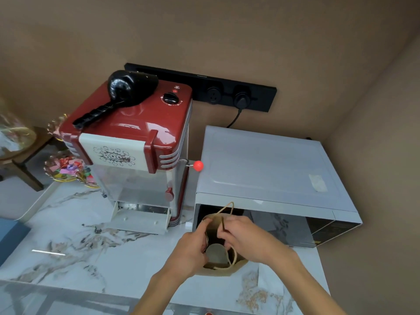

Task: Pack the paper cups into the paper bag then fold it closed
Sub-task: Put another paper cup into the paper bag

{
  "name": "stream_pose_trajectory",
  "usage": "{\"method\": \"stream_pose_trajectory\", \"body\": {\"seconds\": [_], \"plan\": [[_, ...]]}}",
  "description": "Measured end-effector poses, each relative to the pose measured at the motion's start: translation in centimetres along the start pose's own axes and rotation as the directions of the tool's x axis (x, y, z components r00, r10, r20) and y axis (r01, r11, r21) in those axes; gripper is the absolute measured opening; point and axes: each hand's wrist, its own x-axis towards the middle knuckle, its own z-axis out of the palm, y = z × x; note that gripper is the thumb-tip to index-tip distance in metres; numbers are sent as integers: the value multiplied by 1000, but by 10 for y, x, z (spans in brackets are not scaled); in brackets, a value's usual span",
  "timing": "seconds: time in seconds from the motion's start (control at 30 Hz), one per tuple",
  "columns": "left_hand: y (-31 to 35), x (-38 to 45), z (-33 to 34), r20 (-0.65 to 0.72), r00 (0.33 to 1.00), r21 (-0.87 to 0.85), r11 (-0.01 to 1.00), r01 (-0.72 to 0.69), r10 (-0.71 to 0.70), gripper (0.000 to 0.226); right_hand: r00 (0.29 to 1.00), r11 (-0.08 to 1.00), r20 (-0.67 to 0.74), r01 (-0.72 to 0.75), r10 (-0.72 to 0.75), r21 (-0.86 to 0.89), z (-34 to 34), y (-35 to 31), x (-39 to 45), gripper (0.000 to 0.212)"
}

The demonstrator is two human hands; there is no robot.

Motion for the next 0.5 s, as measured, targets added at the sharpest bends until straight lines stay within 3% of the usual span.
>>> {"method": "stream_pose_trajectory", "body": {"seconds": [0.13,0.23,0.27,0.33,0.5], "plan": [[0,0,1,-8,1000,-5,1000,-2,2,94,977,983,190,-65,97,-171,17,7,28,38],[1,-1,1,-5,1000,-18,1000,8,-8,92,924,954,299,-164,238,-250,31,5,48,11],[1,0,1,-4,1000,-20,1000,12,-12,91,910,952,322,-188,261,-241,36,4,53,12],[-1,0,1,-6,1000,-25,1000,12,-12,90,899,948,369,-130,236,-289,46,3,58,7],[-1,0,-1,-2,1000,-47,999,6,-6,91,914,907,341,-66,222,-415,64,-1,49,29]]}}
